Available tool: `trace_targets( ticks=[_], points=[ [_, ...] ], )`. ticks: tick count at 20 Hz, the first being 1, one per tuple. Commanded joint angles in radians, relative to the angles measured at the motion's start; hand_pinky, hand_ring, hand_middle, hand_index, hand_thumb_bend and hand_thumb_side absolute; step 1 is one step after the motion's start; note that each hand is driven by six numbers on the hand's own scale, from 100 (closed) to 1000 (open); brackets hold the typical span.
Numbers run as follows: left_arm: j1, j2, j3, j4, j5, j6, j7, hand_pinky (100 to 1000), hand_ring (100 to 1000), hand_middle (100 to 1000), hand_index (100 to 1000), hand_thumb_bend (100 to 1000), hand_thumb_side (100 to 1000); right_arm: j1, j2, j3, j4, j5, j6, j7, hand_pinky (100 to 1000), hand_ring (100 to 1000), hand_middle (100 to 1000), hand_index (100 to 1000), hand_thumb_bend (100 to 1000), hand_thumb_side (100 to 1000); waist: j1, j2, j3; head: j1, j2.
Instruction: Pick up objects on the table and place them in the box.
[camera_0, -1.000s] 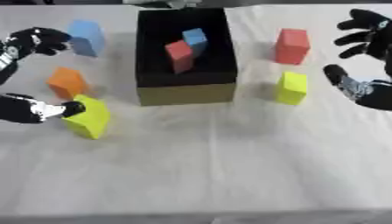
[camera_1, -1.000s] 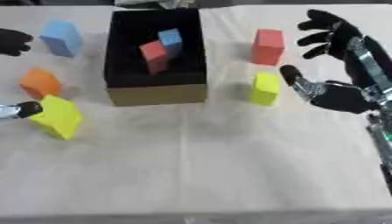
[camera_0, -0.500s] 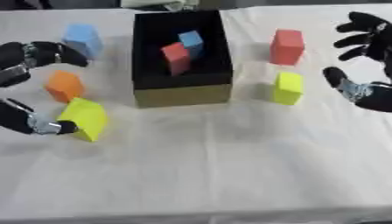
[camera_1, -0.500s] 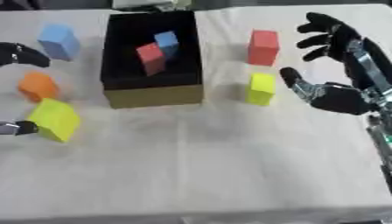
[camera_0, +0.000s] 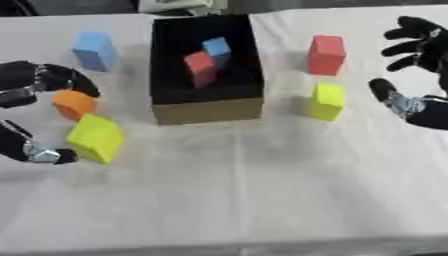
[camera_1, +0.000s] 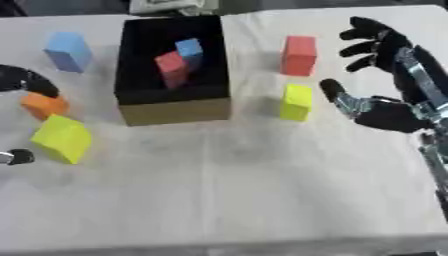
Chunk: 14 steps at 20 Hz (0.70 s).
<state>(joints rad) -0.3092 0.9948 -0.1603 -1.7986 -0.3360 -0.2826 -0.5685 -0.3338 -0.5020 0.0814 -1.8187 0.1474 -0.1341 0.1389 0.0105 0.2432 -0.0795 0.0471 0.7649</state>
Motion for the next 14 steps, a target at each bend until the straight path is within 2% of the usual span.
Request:
trace_targets(
  ticks=[1,14],
  points=[
    [-0.028,0.04,-0.009,0.018,-0.019,-0.007,-0.017,831,824,796,875,505,280,-0.007,-0.028,-0.004,-0.009,0.004,-0.002,0.003,654,757,812,955,367,337,0.015,-0.034,-0.001,0.002,0.005],
    [-0.12,-0.025,-0.078,0.103,-0.085,-0.007,-0.041,825,805,779,884,493,309,-0.009,-0.018,-0.001,0.001,0.004,-0.003,0.009,655,759,813,956,351,337,0.015,-0.037,-0.011,0.004,0.005]
  ],
)
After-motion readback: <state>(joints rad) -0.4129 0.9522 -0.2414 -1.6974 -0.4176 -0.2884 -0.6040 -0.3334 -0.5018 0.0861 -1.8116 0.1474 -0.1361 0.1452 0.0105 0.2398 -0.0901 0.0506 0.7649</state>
